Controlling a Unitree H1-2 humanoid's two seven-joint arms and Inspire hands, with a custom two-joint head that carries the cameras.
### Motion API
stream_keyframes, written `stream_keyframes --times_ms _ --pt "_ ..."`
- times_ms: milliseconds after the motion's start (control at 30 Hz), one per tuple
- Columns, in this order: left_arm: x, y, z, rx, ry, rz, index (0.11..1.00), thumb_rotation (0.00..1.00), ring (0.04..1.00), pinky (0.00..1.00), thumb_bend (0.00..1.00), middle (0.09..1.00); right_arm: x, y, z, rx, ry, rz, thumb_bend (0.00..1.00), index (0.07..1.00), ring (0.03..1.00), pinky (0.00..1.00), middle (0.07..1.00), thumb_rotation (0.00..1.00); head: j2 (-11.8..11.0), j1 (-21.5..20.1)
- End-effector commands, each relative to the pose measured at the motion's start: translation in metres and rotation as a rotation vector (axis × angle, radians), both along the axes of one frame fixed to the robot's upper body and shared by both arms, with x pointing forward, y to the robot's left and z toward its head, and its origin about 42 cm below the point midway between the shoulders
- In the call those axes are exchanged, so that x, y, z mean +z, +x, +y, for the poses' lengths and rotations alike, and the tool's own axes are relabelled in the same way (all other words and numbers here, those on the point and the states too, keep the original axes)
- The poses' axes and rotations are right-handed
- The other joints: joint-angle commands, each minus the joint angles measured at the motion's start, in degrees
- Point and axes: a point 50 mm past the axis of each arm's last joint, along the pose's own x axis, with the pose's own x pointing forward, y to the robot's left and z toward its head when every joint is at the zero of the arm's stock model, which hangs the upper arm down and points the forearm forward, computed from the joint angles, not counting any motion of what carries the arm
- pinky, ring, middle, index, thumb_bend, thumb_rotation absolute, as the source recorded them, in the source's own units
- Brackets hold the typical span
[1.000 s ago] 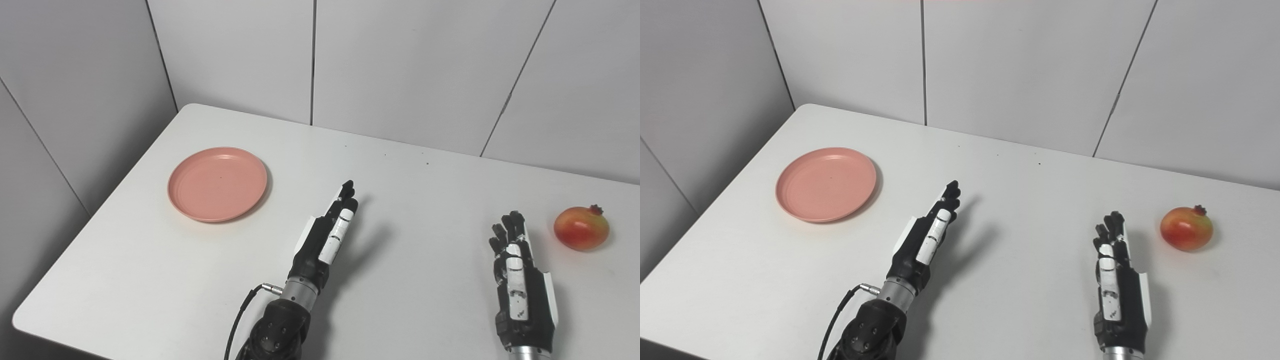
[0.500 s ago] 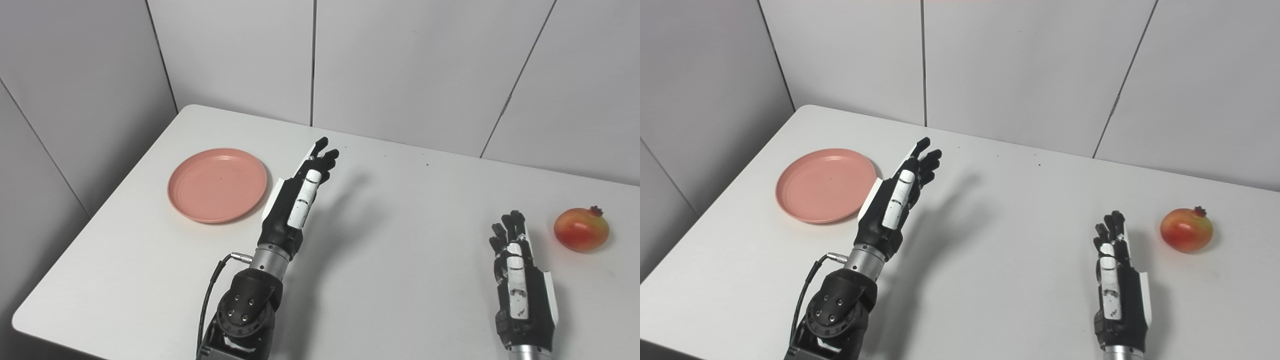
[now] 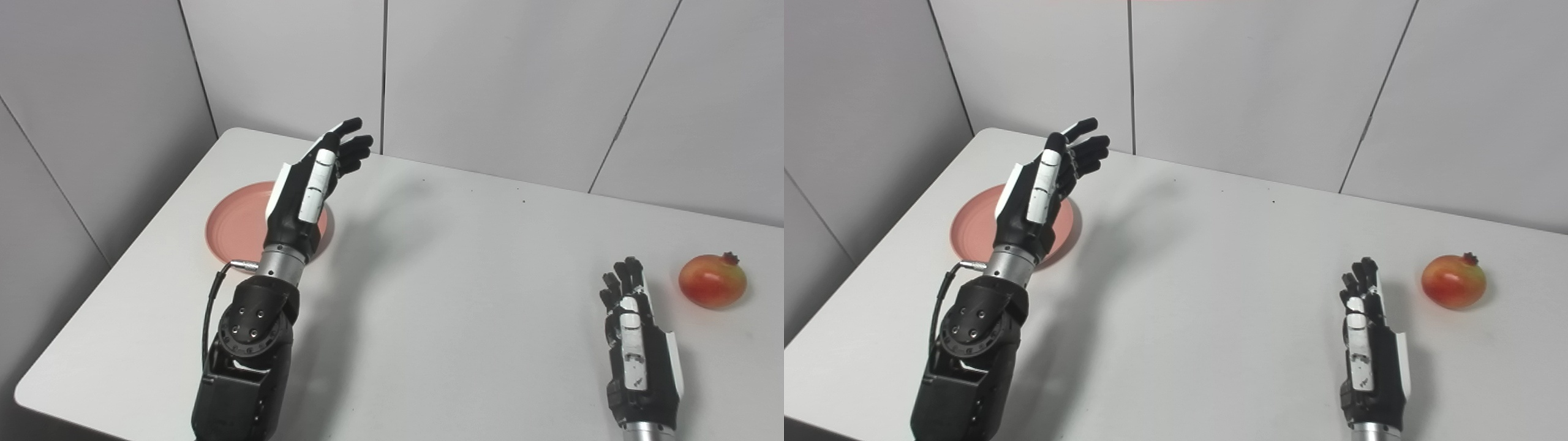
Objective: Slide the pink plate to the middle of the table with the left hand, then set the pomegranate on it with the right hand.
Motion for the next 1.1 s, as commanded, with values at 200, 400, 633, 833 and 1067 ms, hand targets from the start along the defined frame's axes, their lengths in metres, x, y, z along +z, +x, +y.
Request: stream_keyframes --times_ms 200,400,633,833,1067 --pt "0.019 0.031 0.041 0.142 0.009 -0.101 0.717 1.00 0.706 0.70 0.78 0.705 -0.012 -0.006 0.002 -0.006 0.008 0.008 0.50 0.986 0.974 1.00 0.983 0.87 0.4 0.0" --pt "0.020 0.040 0.072 0.223 0.091 -0.081 0.701 1.00 0.735 0.88 0.83 0.690 -0.011 -0.007 0.002 -0.006 0.011 0.008 0.49 0.989 0.971 0.99 0.982 0.87 0.6 0.2" --pt "0.013 0.043 0.103 0.288 0.132 -0.103 0.693 1.00 0.722 0.76 0.84 0.690 -0.011 -0.006 0.001 -0.003 0.009 0.002 0.50 0.985 0.975 1.00 0.982 0.88 0.7 0.4" --pt "0.009 0.036 0.123 0.300 0.145 -0.108 0.714 1.00 0.716 0.74 0.90 0.709 -0.012 -0.007 -0.001 -0.009 0.015 0.009 0.50 0.984 0.971 1.00 0.980 0.87 0.8 0.7" --pt "0.005 0.030 0.143 0.305 0.191 -0.074 0.743 1.00 0.757 0.81 0.89 0.740 -0.012 -0.008 -0.001 -0.008 0.012 0.010 0.51 0.987 0.975 1.00 0.983 0.88 0.7 1.0"
